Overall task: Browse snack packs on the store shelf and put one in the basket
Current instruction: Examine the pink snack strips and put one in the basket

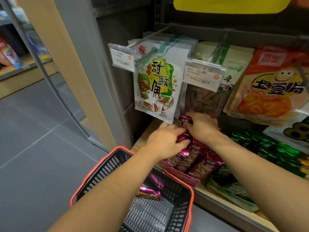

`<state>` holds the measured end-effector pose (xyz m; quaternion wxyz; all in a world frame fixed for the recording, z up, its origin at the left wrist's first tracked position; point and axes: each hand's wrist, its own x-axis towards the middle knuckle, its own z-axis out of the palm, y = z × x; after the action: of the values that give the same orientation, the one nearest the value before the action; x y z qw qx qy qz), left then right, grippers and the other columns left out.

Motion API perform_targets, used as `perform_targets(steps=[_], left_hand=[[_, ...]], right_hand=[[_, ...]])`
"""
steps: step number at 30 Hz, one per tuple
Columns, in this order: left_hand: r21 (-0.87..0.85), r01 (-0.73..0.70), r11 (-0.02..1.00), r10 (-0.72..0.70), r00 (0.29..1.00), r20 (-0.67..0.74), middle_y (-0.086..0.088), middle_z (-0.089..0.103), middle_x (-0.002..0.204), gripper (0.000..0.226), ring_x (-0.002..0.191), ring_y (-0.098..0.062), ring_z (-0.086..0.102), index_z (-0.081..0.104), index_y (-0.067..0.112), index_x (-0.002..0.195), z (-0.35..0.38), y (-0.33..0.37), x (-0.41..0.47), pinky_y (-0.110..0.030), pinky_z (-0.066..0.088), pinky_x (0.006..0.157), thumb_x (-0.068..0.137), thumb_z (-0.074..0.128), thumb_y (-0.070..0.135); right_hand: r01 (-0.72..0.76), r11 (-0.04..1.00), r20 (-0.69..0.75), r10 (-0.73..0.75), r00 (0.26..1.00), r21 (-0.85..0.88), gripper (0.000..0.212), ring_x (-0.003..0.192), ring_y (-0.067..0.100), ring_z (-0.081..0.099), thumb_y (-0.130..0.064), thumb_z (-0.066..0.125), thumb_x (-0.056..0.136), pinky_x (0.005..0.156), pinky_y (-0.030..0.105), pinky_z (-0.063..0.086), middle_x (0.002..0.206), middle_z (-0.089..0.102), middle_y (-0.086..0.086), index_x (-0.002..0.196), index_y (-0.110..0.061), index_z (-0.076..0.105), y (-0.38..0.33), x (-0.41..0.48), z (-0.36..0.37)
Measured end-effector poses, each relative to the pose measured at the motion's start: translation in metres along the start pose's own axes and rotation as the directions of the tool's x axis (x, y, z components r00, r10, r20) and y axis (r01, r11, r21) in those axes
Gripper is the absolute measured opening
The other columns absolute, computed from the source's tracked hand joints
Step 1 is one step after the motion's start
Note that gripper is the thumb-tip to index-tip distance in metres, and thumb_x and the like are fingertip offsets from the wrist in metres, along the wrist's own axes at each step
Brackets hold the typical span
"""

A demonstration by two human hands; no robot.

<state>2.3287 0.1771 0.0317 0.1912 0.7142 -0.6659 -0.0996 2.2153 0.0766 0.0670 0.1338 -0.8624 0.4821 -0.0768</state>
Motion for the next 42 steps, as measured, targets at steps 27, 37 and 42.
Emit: perform_targets(steps=[27,37,42], left_hand=[[-0.497,0.304,0.813,-0.292,0.951,0.105,0.006,0.068,0.099,0.026,0.081,-0.005,0.059,0.070,0.019,0.112,-0.052,0.034,-0.005,-0.002,0.042,0.061,0.096,0.052,0.011],[-0.759,0.216,0.614,-0.112,0.976,0.187,-0.010,0.071,0.087,0.044,0.083,-0.019,0.068,0.075,0.012,0.086,-0.135,0.138,-0.106,-0.030,0.058,0.071,0.093,0.054,0.050],[-0.836,0.140,0.531,-0.305,0.952,-0.035,-0.027,0.068,0.090,0.063,0.083,-0.028,0.069,0.073,0.000,0.091,-0.134,0.160,-0.150,-0.033,0.060,0.071,0.077,0.059,0.060]], right_hand=[[0.615,0.786,-0.742,-0.449,0.499,-0.062,0.009,0.093,0.024,0.054,-0.002,0.054,0.091,0.080,0.027,0.048,0.102,0.062,0.022,0.100,-0.004,0.052,0.008,-0.197,-0.137],[0.239,0.487,-0.275,0.003,0.961,0.840,0.039,0.077,0.005,0.065,-0.006,0.081,0.073,0.069,0.018,0.054,0.088,0.066,-0.003,0.093,-0.023,0.052,-0.011,-0.227,-0.141],[0.282,0.334,-0.286,-0.039,0.958,0.900,0.042,0.074,0.006,0.069,0.000,0.084,0.067,0.065,0.016,0.053,0.081,0.071,0.000,0.091,-0.021,0.056,-0.021,-0.236,-0.134]])
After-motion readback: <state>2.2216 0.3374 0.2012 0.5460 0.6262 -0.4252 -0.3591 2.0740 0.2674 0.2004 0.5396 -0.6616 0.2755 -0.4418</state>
